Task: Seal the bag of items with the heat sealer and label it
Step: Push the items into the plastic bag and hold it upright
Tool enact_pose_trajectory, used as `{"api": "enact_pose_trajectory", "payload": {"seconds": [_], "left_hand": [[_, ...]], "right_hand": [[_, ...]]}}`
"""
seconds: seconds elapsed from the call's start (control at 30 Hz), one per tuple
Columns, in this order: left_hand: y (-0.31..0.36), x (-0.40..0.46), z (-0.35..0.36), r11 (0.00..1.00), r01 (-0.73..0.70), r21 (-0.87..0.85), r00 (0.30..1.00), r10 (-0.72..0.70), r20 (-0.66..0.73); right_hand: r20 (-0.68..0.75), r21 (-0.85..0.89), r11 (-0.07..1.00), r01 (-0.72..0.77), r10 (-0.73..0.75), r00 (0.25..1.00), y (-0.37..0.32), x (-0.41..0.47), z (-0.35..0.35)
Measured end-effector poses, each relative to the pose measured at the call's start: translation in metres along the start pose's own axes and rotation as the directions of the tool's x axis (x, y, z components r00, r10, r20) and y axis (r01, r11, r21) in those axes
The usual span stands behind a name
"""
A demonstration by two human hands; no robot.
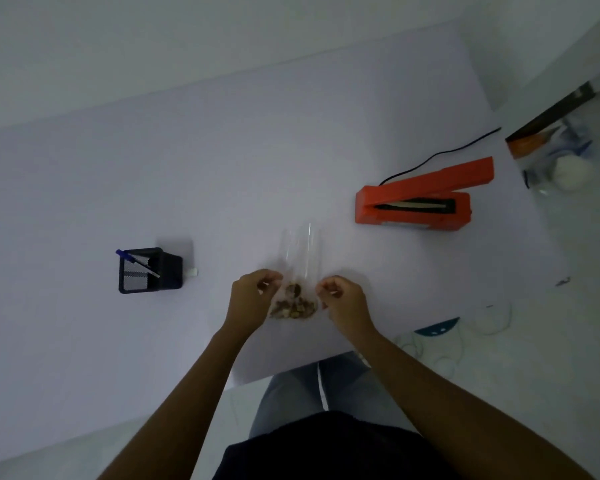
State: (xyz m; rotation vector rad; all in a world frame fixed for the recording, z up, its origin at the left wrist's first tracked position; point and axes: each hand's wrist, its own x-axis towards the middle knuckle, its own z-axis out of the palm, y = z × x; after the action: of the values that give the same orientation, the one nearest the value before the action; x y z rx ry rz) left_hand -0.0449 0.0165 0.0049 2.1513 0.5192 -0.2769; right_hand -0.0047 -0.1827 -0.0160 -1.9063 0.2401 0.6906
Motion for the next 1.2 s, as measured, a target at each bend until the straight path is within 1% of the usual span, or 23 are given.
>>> {"api": "enact_pose_trajectory", "payload": {"seconds": [0.1,0.2,0.27,0.33,0.4,0.5,0.57,0.7,0.77,0.87,1.03,1.1,1.2], "left_hand": [[0.002,-0.017,-0.009,0.994,-0.074,-0.077,0.996,0.071,-0.044],[-0.005,-0.024,-0.012,0.985,-0.107,-0.137,0.992,0.097,-0.075],[-0.009,-0.025,-0.011,0.981,-0.12,-0.155,0.992,0.111,-0.068],[-0.01,-0.024,-0.009,0.978,-0.115,-0.173,0.993,0.108,-0.054],[-0.011,-0.022,-0.006,0.981,-0.109,-0.16,0.994,0.104,-0.035],[-0.014,-0.017,-0.004,0.988,-0.121,-0.093,0.993,0.122,0.006],[-0.013,-0.016,-0.004,0.989,-0.116,-0.09,0.993,0.116,-0.005],[-0.008,-0.013,-0.003,0.984,-0.151,-0.09,0.988,0.148,-0.039],[-0.011,-0.012,-0.001,0.983,-0.17,-0.076,0.985,0.168,-0.028],[-0.013,-0.01,0.001,0.984,-0.154,-0.088,0.988,0.153,-0.018],[-0.013,-0.008,0.004,0.98,-0.17,-0.103,0.983,0.175,0.05],[-0.016,-0.003,0.006,0.98,-0.169,-0.103,0.985,0.173,0.028],[-0.019,0.003,0.009,0.986,-0.151,-0.076,0.988,0.15,-0.018]], "right_hand": [[0.012,0.028,0.993,0.116,-0.116,0.993,-0.006,-0.01,-0.006],[-0.007,0.064,0.982,0.179,-0.179,0.984,-0.008,-0.017,-0.008],[-0.029,0.069,0.978,0.197,-0.195,0.98,-0.007,-0.018,-0.007],[-0.048,0.09,0.979,0.184,-0.18,0.982,-0.005,-0.019,-0.005],[-0.062,0.097,0.977,0.192,-0.186,0.981,-0.002,-0.019,-0.003],[-0.049,0.045,0.975,0.217,-0.215,0.975,0.007,-0.015,-0.004],[-0.049,0.001,0.97,0.245,-0.245,0.968,0.01,-0.011,-0.005],[-0.08,-0.082,0.933,0.349,-0.355,0.931,0.009,-0.008,-0.008],[-0.09,-0.087,0.933,0.348,-0.355,0.93,0.01,-0.006,-0.008],[-0.086,-0.116,0.921,0.372,-0.382,0.92,0.01,-0.005,-0.007],[0.045,-0.096,0.939,0.329,-0.326,0.944,0.012,0.002,-0.007],[0.06,-0.126,0.93,0.345,-0.341,0.938,0.013,0.006,-0.008],[0.038,-0.151,0.92,0.361,-0.359,0.932,0.018,0.012,-0.012]]}}
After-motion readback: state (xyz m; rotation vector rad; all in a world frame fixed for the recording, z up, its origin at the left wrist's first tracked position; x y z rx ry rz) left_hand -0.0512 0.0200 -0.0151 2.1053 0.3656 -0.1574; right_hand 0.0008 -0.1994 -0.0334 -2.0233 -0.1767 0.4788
